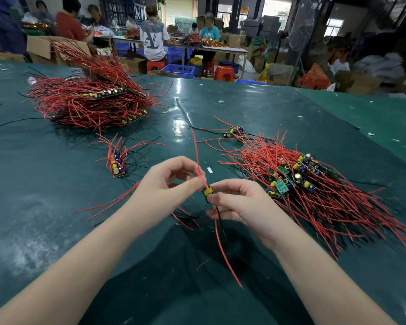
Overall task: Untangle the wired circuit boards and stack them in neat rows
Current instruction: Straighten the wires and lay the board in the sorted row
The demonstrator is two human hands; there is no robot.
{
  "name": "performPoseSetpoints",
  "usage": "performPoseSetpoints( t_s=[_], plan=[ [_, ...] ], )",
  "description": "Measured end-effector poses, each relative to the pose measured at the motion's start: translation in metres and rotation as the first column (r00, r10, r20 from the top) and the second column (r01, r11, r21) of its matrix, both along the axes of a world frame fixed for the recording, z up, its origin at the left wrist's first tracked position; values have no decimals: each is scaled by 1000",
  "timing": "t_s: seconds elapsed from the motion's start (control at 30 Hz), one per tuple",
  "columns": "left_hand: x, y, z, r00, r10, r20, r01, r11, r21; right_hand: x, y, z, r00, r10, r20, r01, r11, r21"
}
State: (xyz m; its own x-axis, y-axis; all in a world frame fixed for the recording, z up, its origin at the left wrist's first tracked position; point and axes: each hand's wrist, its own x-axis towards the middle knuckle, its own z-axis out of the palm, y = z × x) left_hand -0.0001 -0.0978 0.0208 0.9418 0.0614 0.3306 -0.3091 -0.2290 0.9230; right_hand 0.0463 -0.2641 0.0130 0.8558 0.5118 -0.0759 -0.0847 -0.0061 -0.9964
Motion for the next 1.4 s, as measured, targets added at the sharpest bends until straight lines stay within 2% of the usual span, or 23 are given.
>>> performPoseSetpoints(
  t_s=[0.1, 0.27, 0.43, 0.53, 0.6, 0.7, 0.8, 0.9, 1.03, 1.17, 1.23, 1.33, 1.4],
  plan=[
    [-2, -2, -1, 999, 1, 34, -2, 1000, 24, 0, 0, 1, 999, -19, 27, 19, 1000, -10],
    [1, 1, -4, 984, 166, 72, -169, 985, 44, 1, 1, 1, 996, -80, 30, 78, 996, 44],
    [2, -1, -7, 969, 230, 93, -236, 969, 68, 1, 0, 3, 996, -77, -53, 84, 985, 150],
    [3, 0, -6, 958, 268, 106, -271, 962, 19, 2, -1, 4, 990, -40, -133, 67, 977, 203],
    [5, 1, -5, 954, 294, 57, -292, 956, -43, 2, 0, 4, 984, -5, -176, 46, 971, 234],
    [8, 2, -4, 957, 270, -106, -290, 904, -315, 1, 0, 6, 981, 32, -193, 21, 964, 267],
    [9, 1, -4, 957, 126, -262, -268, 729, -629, 0, 0, 6, 995, 0, -103, 23, 974, 224],
    [10, 1, -2, 940, 45, -339, -292, 621, -727, -1, 0, 5, 994, -93, 64, 84, 988, 130],
    [10, 1, -1, 942, 27, -333, -276, 625, -730, -1, 0, 4, 974, -166, 153, 152, 984, 98],
    [8, 2, -2, 940, 36, -340, -279, 655, -702, -2, 2, 2, 906, -173, 385, 203, 978, -39],
    [8, 2, -2, 935, 27, -353, -286, 645, -709, -4, 3, 1, 884, -164, 438, 214, 975, -66],
    [9, 5, -1, 937, -15, -350, -267, 614, -743, -2, 1, 2, 891, -160, 426, 210, 975, -73],
    [9, 6, -1, 942, -50, -332, -241, 588, -772, -1, 0, 3, 933, -154, 324, 171, 985, -26]
  ],
)
